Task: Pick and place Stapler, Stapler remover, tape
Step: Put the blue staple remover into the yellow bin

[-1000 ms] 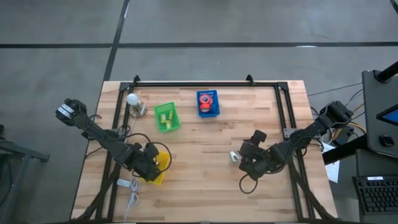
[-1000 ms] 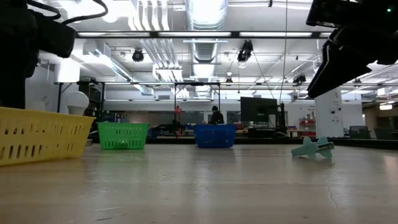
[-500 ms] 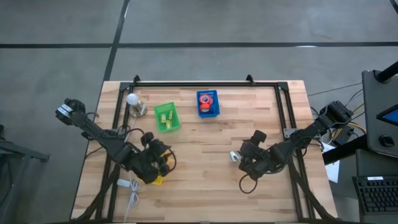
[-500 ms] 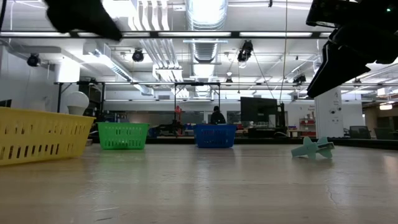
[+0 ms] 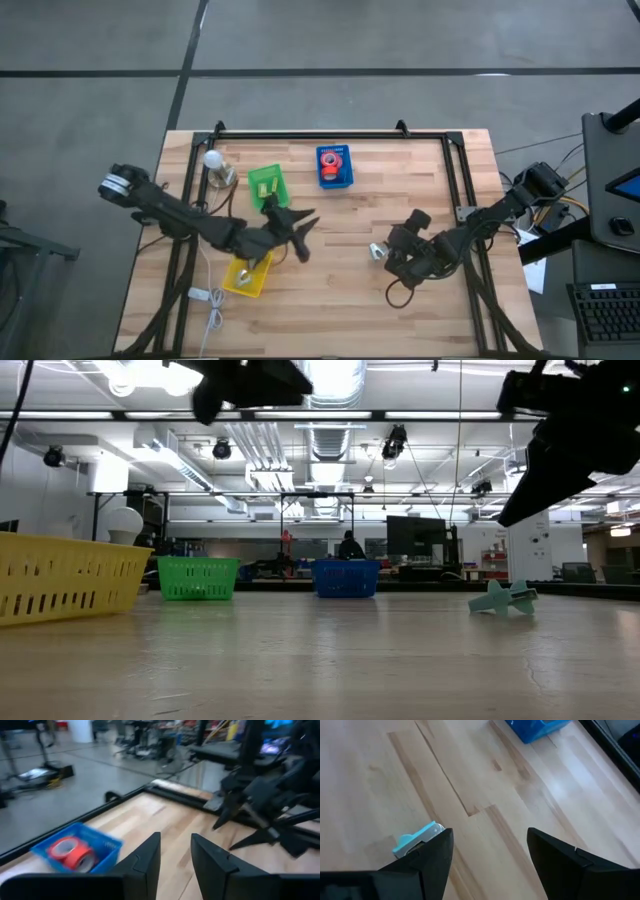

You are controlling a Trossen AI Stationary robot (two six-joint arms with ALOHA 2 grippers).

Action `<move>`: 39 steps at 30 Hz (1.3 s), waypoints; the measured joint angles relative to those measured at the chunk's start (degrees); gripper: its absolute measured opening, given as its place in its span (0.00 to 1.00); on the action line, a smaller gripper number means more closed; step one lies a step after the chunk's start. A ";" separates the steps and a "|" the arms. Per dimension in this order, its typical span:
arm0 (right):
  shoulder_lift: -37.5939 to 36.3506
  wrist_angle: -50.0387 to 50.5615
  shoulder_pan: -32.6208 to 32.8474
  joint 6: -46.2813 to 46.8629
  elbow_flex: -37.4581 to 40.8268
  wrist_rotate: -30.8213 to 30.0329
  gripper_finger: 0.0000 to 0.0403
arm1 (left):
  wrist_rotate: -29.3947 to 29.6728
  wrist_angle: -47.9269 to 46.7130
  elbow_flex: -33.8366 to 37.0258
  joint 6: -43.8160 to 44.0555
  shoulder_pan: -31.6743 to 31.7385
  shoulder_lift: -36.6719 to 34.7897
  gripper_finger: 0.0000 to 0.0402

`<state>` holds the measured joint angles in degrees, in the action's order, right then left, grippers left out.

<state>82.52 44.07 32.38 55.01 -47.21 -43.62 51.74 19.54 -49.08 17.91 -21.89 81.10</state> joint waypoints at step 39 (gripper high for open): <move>-0.37 -19.55 -5.95 12.83 10.74 19.57 0.59 | -11.95 15.99 0.04 -11.99 4.70 4.22 0.27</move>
<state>82.15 24.52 26.44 67.84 -36.47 -24.04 39.79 35.53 -49.04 5.91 -17.19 85.32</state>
